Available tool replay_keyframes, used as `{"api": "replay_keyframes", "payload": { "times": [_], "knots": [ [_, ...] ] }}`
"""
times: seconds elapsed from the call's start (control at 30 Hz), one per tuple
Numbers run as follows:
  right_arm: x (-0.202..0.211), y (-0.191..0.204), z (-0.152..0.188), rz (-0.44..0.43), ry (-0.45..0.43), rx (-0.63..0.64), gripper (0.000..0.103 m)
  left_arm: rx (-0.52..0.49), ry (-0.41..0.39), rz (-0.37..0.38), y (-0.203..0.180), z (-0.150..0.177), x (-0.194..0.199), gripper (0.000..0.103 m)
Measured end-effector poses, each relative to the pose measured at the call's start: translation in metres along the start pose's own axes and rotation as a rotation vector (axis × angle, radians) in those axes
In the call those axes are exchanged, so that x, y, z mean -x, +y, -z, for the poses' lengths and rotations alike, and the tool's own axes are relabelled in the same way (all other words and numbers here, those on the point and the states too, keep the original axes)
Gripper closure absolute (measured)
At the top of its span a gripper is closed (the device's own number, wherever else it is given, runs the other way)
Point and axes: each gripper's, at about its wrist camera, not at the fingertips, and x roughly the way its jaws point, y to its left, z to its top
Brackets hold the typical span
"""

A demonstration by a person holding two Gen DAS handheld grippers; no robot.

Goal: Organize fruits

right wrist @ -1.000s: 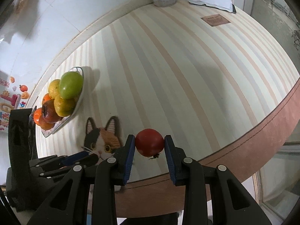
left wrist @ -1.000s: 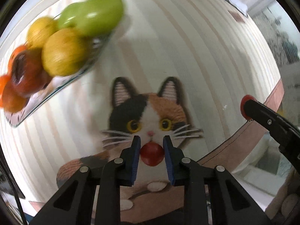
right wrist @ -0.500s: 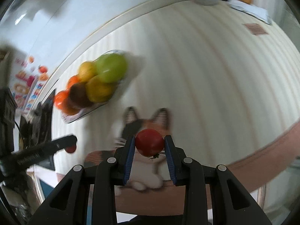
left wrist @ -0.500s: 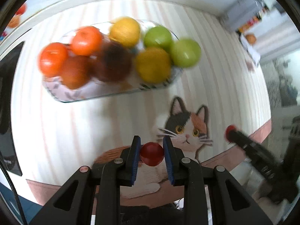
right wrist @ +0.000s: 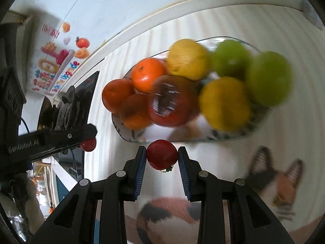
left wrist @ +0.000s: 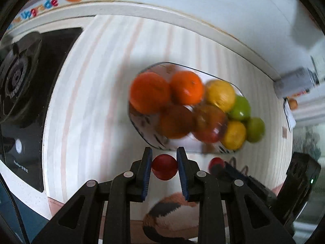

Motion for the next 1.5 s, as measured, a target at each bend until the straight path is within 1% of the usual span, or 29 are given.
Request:
{"api": "replay_keyframes", "payload": {
  "times": [0.1, 0.17, 0.33, 0.43, 0.5, 0.53, 0.6, 0.63, 0.67, 0.77, 0.8, 0.83, 0.87, 0.93, 0.97, 1.0, 1.03, 1.1, 1.13, 1.17, 1.2, 1.23, 1.3, 1.4, 1.5],
  "knots": [
    [-0.021, 0.01, -0.005, 0.006, 0.005, 0.019, 0.069, 0.042, 0.015, 0.018, 0.015, -0.015, -0.01, 0.081],
    [-0.03, 0.015, -0.009, 0.013, 0.001, 0.023, 0.069, 0.06, 0.03, 0.025, 0.018, -0.021, -0.019, 0.081],
    [-0.035, 0.021, -0.015, 0.033, -0.009, 0.039, 0.069, 0.098, 0.07, 0.059, 0.02, -0.034, -0.039, 0.081],
    [-0.036, 0.021, -0.016, 0.038, -0.02, 0.041, 0.068, 0.095, 0.074, 0.054, 0.018, -0.038, -0.045, 0.08],
    [-0.036, 0.02, -0.017, 0.033, -0.022, 0.03, 0.065, 0.089, 0.068, 0.05, 0.017, -0.039, -0.045, 0.08],
    [-0.036, 0.019, -0.017, 0.034, -0.02, 0.023, 0.062, 0.089, 0.069, 0.047, 0.017, -0.04, -0.045, 0.078],
    [-0.033, 0.016, -0.016, 0.029, -0.021, 0.012, 0.053, 0.098, 0.076, 0.04, 0.018, -0.041, -0.045, 0.076],
    [-0.032, 0.016, -0.016, 0.034, -0.024, 0.01, 0.045, 0.102, 0.082, 0.038, 0.018, -0.041, -0.046, 0.075],
    [-0.03, 0.016, -0.016, 0.043, -0.031, 0.011, 0.041, 0.103, 0.085, 0.035, 0.019, -0.041, -0.046, 0.075],
    [-0.024, 0.016, -0.016, 0.045, -0.032, 0.011, 0.04, 0.095, 0.082, 0.013, 0.018, -0.039, -0.045, 0.066],
    [-0.021, 0.017, -0.015, 0.049, -0.028, 0.01, 0.04, 0.089, 0.079, 0.006, 0.018, -0.038, -0.043, 0.06],
    [-0.017, 0.018, -0.014, 0.057, -0.026, 0.012, 0.034, 0.082, 0.076, 0.001, 0.017, -0.037, -0.043, 0.054],
    [-0.012, 0.019, -0.012, 0.076, -0.026, 0.016, 0.022, 0.075, 0.071, -0.011, 0.017, -0.035, -0.04, 0.051],
    [0.004, 0.019, -0.008, 0.136, -0.04, 0.033, 0.011, 0.047, 0.047, -0.043, 0.015, -0.03, -0.032, 0.041],
    [0.013, 0.019, -0.005, 0.171, -0.048, 0.039, 0.01, 0.034, 0.036, -0.064, 0.015, -0.028, -0.029, 0.038],
    [0.02, 0.018, -0.003, 0.202, -0.052, 0.043, 0.01, 0.015, 0.023, -0.098, 0.014, -0.023, -0.024, 0.026],
    [0.027, 0.016, -0.001, 0.227, -0.055, 0.048, 0.009, 0.006, 0.014, -0.113, 0.013, -0.021, -0.022, 0.015],
    [0.043, 0.012, 0.002, 0.292, -0.064, 0.048, 0.007, -0.017, -0.012, -0.15, 0.012, -0.011, -0.012, 0.012],
    [0.048, 0.011, 0.004, 0.3, -0.07, 0.047, 0.007, -0.029, -0.027, -0.173, 0.012, -0.005, -0.007, 0.011],
    [0.055, 0.01, 0.005, 0.319, -0.08, 0.05, 0.007, -0.035, -0.036, -0.181, 0.012, 0.0, -0.003, 0.01],
    [0.063, 0.01, 0.008, 0.346, -0.09, 0.055, 0.007, -0.042, -0.047, -0.189, 0.011, 0.006, 0.001, 0.006],
    [0.068, 0.01, 0.01, 0.358, -0.098, 0.059, 0.007, -0.05, -0.058, -0.193, 0.01, 0.013, 0.006, 0.004],
    [0.081, 0.012, 0.016, 0.382, -0.118, 0.063, 0.007, -0.062, -0.076, -0.195, 0.009, 0.024, 0.015, 0.004],
    [0.101, 0.018, 0.029, 0.394, -0.139, 0.071, 0.007, -0.078, -0.105, -0.182, 0.003, 0.044, 0.035, 0.004],
    [0.126, 0.033, 0.045, 0.387, -0.182, 0.088, 0.007, -0.103, -0.181, -0.181, -0.006, 0.066, 0.067, 0.004]
  ]
}}
